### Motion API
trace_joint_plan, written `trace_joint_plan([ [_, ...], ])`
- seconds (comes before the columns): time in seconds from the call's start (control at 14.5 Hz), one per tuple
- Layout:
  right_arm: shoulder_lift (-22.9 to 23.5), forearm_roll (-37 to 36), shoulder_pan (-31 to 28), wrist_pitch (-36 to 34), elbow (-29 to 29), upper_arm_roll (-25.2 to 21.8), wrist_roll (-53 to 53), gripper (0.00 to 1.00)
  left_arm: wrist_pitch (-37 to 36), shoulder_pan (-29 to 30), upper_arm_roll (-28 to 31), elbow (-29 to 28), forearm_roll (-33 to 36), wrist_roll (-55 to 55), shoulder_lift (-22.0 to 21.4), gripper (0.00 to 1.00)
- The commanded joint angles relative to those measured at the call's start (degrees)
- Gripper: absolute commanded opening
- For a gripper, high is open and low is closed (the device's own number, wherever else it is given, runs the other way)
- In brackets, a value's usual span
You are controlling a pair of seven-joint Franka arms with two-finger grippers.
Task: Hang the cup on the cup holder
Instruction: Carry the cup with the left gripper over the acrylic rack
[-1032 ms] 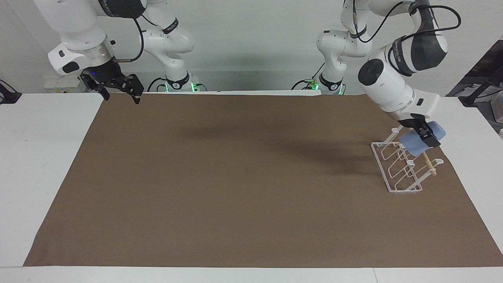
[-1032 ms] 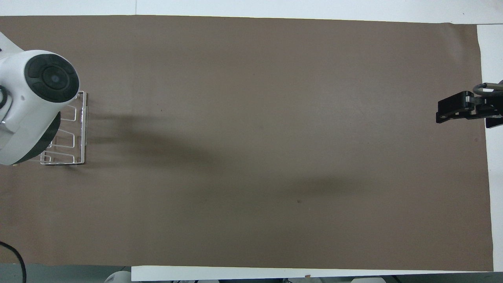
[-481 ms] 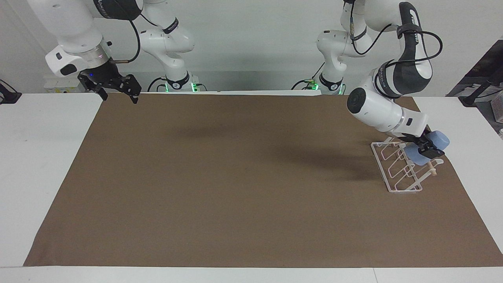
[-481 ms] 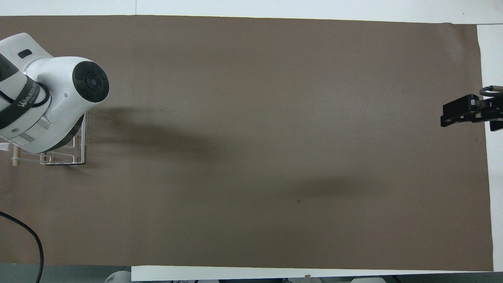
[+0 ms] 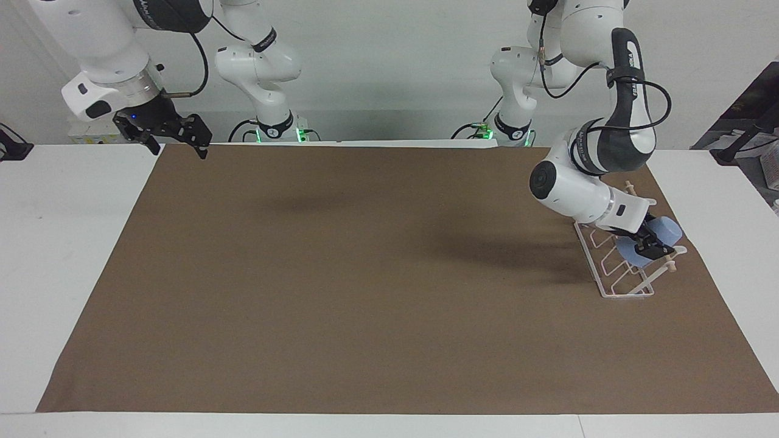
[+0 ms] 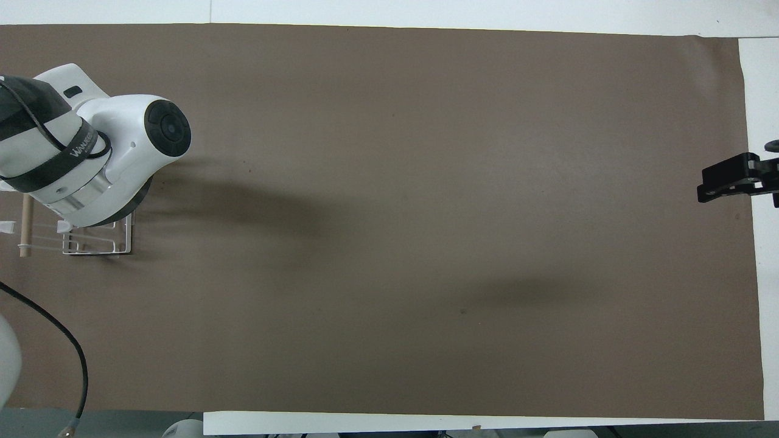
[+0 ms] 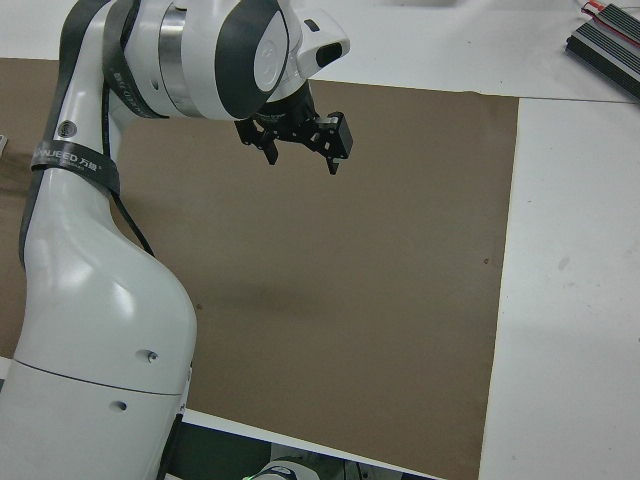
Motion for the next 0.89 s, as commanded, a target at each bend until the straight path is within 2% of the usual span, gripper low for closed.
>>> trace_joint_plan([
  [0.0,-1.4,-0.5,0.2,0.2,-1.8,-0.7,-1.1,0.99,-0.1,0.5,-0.2,0.4,1.5,-0.8,1.9,0.44],
  [0.21,-1.3,-0.5,-0.2,0.0,-1.7,-0.6,-0.9,0.99,0.4,0.4,-0.4,0.4,2.3,-0.7,2.4,0.47],
  [0.28,-1.3,-0.4,-0.3,0.1,-1.7,-0.5,-0.9,0.99,0.7,0.4,-0.4,0.4,2.3,-0.6,2.4,0.52],
  [0.34,-1.4,-0.4,-0.2,-0.1,-1.7,-0.5,-1.0,0.99,1.0,0.4,-0.5,0.3,2.3,-0.3,2.3,0.62],
  [0.41,-1.5,-0.4,0.1,-0.3,-1.9,-0.4,-1.2,0.99,0.8,0.4,-0.6,0.4,2.2,0.1,2.3,0.85],
  [0.48,-1.5,-0.4,0.2,-0.3,-1.9,-0.4,-1.2,0.99,0.7,0.3,-0.6,0.4,1.8,0.4,2.3,1.0],
  [0.83,-1.5,-0.4,0.1,-0.3,-1.9,-0.4,-1.2,0.99,0.6,0.3,-0.7,1.6,0.1,1.8,2.4,1.0],
])
